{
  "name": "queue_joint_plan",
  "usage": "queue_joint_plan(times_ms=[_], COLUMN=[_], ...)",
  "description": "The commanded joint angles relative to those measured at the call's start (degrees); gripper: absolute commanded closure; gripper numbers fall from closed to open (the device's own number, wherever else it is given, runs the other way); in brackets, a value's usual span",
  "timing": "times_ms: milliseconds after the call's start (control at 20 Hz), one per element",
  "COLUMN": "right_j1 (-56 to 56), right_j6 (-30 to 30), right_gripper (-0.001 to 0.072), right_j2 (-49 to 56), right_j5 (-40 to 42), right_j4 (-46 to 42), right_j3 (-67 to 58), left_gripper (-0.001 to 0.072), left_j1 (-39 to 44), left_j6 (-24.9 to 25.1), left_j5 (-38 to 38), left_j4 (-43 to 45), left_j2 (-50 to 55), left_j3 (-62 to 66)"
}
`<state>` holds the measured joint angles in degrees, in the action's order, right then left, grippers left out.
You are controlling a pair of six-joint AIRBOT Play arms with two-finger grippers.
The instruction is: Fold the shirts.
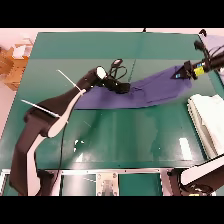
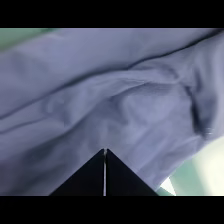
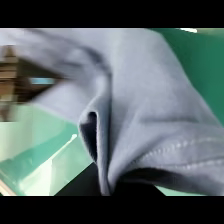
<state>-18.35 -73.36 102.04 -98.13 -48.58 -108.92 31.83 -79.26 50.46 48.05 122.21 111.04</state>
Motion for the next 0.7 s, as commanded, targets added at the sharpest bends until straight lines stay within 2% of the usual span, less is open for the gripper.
queue_joint_plan(times_ms=[0, 150, 350, 500, 650], right_j1=[6.25, 11.32, 15.85, 17.35, 18.21], right_j6=[-4.24, -6.95, -8.13, -9.68, -11.74], right_gripper=[0.0689, 0.0689, 0.0689, 0.0689, 0.0689], right_j2=[-4.39, -4.52, -4.59, -4.66, -4.66], right_j5=[-1.57, -1.57, -0.94, -0.02, 1.46], right_j4=[-0.04, -0.04, -0.04, -0.04, 0.04], right_j3=[-2.84, -2.84, -3.13, -3.15, -3.15], left_gripper=[0.0686, 0.0687, 0.0686, 0.0685, 0.0685], left_j1=[1.33, 1.33, 1.33, -0.02, -5.60], left_j6=[-3.06, -3.19, -3.17, -3.15, -3.15], left_j5=[-1.09, -0.98, 0.92, 7.54, 13.75], left_j4=[-0.76, -4.31, -4.37, -5.95, -6.69], left_j2=[4.92, 6.73, 6.88, 5.27, -0.81], left_j3=[5.27, 5.60, 5.44, 5.49, 5.49])
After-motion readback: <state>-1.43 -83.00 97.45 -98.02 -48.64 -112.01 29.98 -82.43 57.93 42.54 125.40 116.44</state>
